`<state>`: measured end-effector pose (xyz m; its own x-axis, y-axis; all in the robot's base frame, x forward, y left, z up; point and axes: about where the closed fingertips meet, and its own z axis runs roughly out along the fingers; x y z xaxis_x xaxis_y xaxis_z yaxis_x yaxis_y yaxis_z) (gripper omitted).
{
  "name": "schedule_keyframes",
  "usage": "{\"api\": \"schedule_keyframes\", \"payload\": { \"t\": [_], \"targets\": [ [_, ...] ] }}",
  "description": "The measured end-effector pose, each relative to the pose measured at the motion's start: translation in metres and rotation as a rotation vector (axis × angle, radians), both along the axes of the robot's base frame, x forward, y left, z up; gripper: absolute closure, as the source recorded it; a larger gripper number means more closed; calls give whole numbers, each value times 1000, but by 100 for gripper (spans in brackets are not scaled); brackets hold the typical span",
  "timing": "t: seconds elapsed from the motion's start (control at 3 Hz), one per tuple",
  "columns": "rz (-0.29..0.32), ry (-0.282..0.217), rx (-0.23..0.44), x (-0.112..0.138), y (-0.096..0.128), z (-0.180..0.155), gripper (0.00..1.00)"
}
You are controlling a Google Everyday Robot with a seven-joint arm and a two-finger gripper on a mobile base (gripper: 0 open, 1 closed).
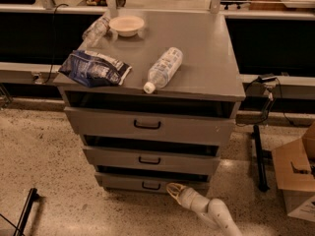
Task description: Close bottom drawer
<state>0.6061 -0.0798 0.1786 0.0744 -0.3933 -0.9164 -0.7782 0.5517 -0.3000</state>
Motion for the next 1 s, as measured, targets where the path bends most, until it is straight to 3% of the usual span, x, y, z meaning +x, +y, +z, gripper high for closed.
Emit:
{"api": "schedule_keyframes", "payload": {
  "t": [0.67, 1.0],
  "targets": [
    [-8, -17, 25, -4, -14, -6, 100],
    [20, 5, 73, -27, -13, -2, 100]
  ]
}}
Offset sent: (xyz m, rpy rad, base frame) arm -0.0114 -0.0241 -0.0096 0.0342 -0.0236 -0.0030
